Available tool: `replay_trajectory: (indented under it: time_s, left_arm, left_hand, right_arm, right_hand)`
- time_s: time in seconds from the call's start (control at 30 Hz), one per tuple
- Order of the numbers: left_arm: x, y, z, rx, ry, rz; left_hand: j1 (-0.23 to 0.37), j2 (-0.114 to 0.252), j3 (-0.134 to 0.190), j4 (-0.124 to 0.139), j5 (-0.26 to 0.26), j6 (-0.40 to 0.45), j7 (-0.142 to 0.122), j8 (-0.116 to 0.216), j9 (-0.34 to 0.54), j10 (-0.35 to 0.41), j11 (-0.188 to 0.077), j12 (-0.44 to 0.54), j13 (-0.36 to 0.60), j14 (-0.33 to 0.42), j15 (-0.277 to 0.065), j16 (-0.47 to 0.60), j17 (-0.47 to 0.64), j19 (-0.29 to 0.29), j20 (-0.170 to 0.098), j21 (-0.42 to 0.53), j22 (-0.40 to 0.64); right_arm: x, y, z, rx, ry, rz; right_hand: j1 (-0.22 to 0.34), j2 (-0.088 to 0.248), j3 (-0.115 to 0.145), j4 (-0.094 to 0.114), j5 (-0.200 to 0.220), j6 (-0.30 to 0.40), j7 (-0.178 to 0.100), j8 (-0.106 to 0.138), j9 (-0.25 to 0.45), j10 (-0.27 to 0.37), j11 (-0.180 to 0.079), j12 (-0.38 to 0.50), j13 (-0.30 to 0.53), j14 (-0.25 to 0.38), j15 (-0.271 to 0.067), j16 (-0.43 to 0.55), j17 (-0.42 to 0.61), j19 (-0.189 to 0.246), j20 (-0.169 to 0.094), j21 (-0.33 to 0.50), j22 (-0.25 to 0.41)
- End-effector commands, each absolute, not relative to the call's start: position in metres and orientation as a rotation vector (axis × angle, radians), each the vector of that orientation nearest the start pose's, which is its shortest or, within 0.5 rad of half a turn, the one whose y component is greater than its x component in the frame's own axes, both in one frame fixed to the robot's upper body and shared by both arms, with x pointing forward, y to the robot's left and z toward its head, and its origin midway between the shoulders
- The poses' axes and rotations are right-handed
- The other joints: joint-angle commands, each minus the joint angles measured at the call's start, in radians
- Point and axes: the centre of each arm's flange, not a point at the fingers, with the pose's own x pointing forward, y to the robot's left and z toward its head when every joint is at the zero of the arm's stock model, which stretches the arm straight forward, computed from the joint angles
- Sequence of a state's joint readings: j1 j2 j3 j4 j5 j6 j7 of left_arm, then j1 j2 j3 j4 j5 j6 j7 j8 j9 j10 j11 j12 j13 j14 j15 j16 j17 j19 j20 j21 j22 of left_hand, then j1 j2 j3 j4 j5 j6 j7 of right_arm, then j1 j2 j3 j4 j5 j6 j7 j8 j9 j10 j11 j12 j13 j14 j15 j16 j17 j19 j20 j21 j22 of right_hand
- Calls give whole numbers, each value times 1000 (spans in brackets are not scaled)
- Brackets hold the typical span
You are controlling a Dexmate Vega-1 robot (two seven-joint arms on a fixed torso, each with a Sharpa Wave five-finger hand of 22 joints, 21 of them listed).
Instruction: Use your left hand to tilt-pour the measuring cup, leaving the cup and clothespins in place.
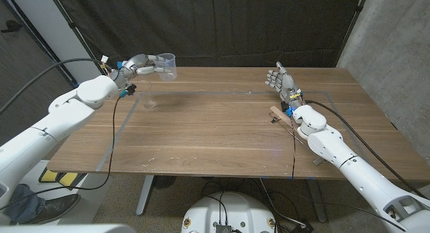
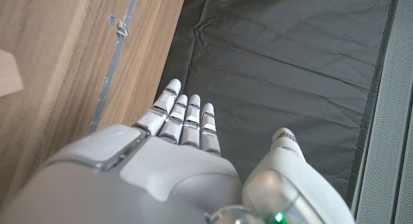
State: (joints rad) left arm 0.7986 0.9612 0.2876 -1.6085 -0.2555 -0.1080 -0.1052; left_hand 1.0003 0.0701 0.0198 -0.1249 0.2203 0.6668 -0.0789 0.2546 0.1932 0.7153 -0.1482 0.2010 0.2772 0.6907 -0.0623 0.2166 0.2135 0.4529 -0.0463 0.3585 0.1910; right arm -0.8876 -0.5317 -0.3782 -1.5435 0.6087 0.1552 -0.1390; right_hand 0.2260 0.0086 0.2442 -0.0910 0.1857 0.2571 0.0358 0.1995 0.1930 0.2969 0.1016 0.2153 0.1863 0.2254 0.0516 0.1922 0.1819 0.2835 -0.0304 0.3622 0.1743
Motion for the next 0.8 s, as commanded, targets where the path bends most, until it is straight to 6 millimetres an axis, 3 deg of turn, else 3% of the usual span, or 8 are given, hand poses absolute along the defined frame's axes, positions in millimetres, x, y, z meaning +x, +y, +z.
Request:
replay_trajectory:
  time_s: [0.03, 0.23, 0.57, 0.8]
  left_arm:
    - [591, 328, 102, 837, -684, -232]
    - [602, 306, 86, 832, -696, -271]
    - [639, 272, 53, 752, -675, -308]
    - [653, 256, 40, 794, -686, -235]
  left_hand:
    - [-21, 23, 72, 72, -1, 22, 12, -5, 3, -6, 2, -3, 5, -8, -89, -6, 2, -5, -15, -2, 2]
    - [-23, 22, 70, 73, -3, 13, 15, -10, 4, -15, 7, -4, 5, -19, -84, -10, 1, -14, -9, -6, 2]
    - [-27, 20, 68, 75, -4, 6, 17, -14, 4, -20, 11, -4, 5, -27, -78, -12, -1, -19, -2, -9, 2]
    - [-28, 20, 67, 75, -4, 9, 18, -14, 4, -20, 10, -3, 5, -30, -79, -13, -1, -20, 0, -10, 2]
  right_arm:
    - [629, -256, -2, 58, -619, 179]
    - [631, -260, -3, 65, -631, 179]
    - [632, -267, 3, 61, -671, 187]
    - [631, -272, 7, 54, -694, 183]
  right_hand:
    - [3, 8, -6, 0, 2, 10, 5, 0, 2, 8, 0, 2, 2, 7, -2, -2, 2, 12, -1, -4, 5]
    - [4, 9, -6, 0, 2, 10, 3, 0, 2, 9, 0, 2, 2, 7, -2, -2, 2, 13, -1, -6, 5]
    - [5, 10, -6, -2, 2, 16, 6, 2, 2, 11, -1, 2, 2, 8, -3, -2, 2, 15, -1, -10, 5]
    - [6, 11, -6, -2, 2, 20, 7, 3, 1, 13, -1, 3, 2, 11, -5, -1, 2, 16, -1, -12, 5]
